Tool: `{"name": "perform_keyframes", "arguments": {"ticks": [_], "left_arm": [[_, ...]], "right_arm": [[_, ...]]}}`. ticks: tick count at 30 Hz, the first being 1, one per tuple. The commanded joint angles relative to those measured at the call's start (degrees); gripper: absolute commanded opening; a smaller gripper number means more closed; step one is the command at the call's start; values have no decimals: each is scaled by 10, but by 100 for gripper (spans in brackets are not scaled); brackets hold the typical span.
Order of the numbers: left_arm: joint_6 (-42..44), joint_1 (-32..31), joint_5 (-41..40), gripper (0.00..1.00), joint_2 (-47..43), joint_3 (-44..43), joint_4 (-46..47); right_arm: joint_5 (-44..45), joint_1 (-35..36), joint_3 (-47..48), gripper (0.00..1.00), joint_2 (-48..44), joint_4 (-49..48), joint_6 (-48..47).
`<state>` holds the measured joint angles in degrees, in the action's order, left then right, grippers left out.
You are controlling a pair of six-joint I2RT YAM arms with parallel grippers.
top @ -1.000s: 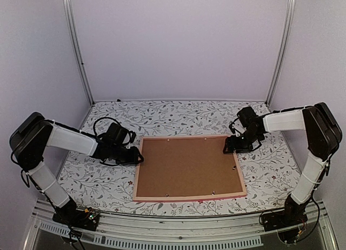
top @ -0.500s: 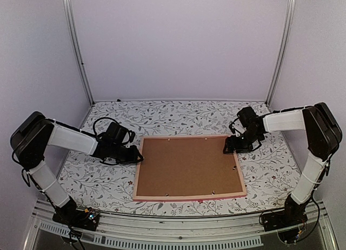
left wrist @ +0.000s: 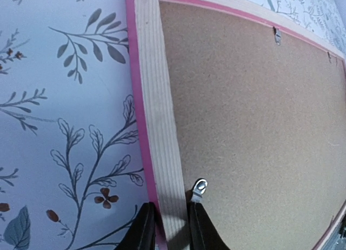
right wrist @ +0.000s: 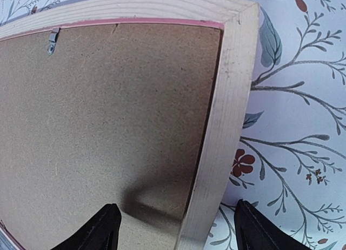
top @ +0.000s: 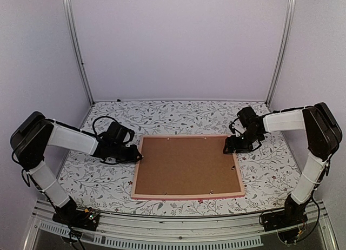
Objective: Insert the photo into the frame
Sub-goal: Press the fastener onto the backboard.
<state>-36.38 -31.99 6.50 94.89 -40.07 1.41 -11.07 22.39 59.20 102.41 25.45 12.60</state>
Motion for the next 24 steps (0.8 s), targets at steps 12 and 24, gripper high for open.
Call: {"name": "perform_keyframes", "arguments": {"ticks": [12, 24], "left_arm": [[75, -51, -189, 8, 67, -88, -143], [75, -47, -166, 33, 55, -107, -165]], "right_arm": [[-10, 2, -22, 75, 17, 8, -3], [-13, 1, -26, 75, 20, 6, -4]]}}
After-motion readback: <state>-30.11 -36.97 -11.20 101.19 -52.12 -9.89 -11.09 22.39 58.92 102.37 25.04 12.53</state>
